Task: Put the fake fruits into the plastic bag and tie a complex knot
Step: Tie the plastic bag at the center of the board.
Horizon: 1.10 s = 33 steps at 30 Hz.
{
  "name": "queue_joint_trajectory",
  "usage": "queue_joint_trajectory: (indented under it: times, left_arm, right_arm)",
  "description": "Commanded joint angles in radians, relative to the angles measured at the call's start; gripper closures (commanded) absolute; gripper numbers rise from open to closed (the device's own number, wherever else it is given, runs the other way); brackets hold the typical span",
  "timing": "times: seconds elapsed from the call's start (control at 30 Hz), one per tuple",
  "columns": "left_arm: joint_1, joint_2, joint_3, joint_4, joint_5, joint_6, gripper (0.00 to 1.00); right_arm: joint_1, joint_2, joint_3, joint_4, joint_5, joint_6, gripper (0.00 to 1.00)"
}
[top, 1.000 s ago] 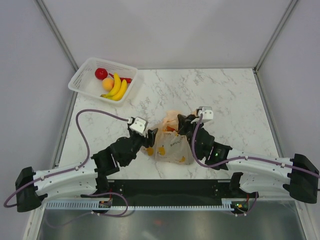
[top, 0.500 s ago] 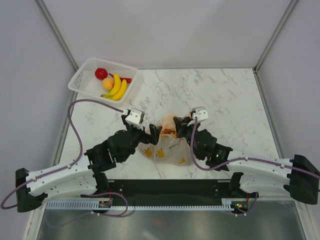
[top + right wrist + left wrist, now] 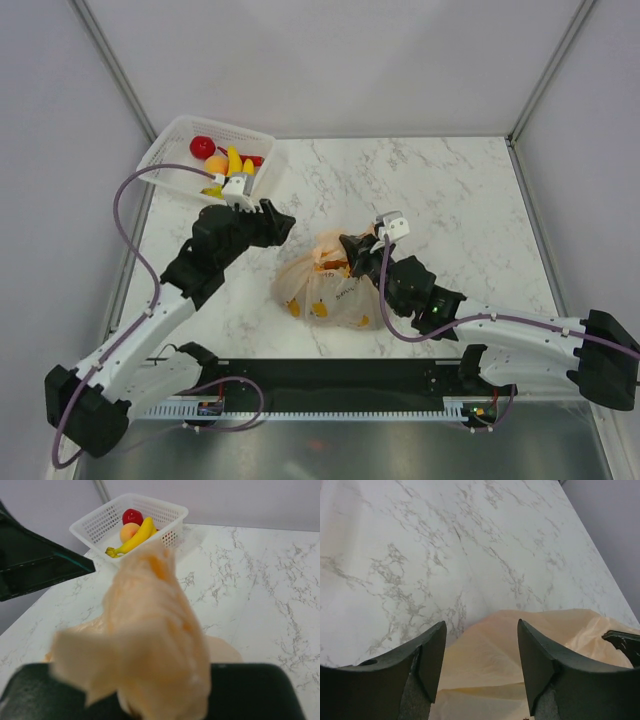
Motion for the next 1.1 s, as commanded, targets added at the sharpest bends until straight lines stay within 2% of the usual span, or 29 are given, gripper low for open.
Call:
queue_joint_trajectory:
  times: [0.0, 0.03, 0.07, 0.1, 0.13, 0.17, 0.23, 0.27, 0.5, 0.73, 0.97, 1.07]
  left_arm:
    - [0.131, 0.157, 0.029, 0.103, 0.462, -0.079, 0.36]
    - [0.156, 0.207, 0.020, 0.166, 0.647, -0.089, 0.42]
    - [0.177, 0.248, 0.017, 0.274, 0.725, -0.121, 0.50]
    - [0.200, 0.324, 0.008, 0.328, 0.848, -0.137, 0.52]
    - [0.204, 0.359, -0.009, 0.400, 0.906, -0.151, 0.56]
    - [0.210, 0.388, -0.017, 0.521, 0.952, -0.184, 0.70]
    - [0.211, 0.457, -0.046, 0.663, 1.072, -0.220, 0.81]
    - [0.211, 0.481, -0.055, 0.799, 1.105, -0.262, 0.96]
    - [0.210, 0.630, -0.100, 1.313, 1.384, -0.442, 0.98]
    - [0.159, 0.750, -0.049, 1.394, 1.480, -0.468, 0.98]
    - [0.136, 0.879, 0.061, 1.403, 1.469, -0.503, 0.98]
    - [0.136, 0.907, 0.087, 1.476, 1.463, -0.551, 0.98]
  right_arm:
    - [-0.012, -0.002, 0.044, 0.018, -0.053, -0.013, 1.00]
    - [-0.014, -0.004, 0.047, 0.014, -0.054, -0.013, 1.00]
    - [-0.017, -0.007, 0.046, 0.003, -0.055, -0.010, 1.00]
    - [-0.024, -0.010, 0.046, 0.001, -0.075, -0.007, 1.00]
    - [-0.029, -0.013, 0.051, -0.008, -0.086, -0.005, 1.00]
    - [-0.034, -0.014, 0.055, -0.015, -0.092, -0.002, 1.00]
    - [-0.041, -0.014, 0.072, -0.028, -0.115, -0.002, 1.00]
    - [-0.044, -0.013, 0.080, -0.045, -0.119, -0.005, 1.00]
    - [-0.078, -0.014, 0.109, -0.091, -0.165, 0.008, 1.00]
    - [-0.095, -0.021, 0.101, -0.094, -0.208, 0.015, 1.00]
    - [-0.101, -0.040, 0.098, -0.092, -0.259, 0.008, 1.00]
    - [-0.103, -0.050, 0.095, -0.098, -0.265, 0.010, 1.00]
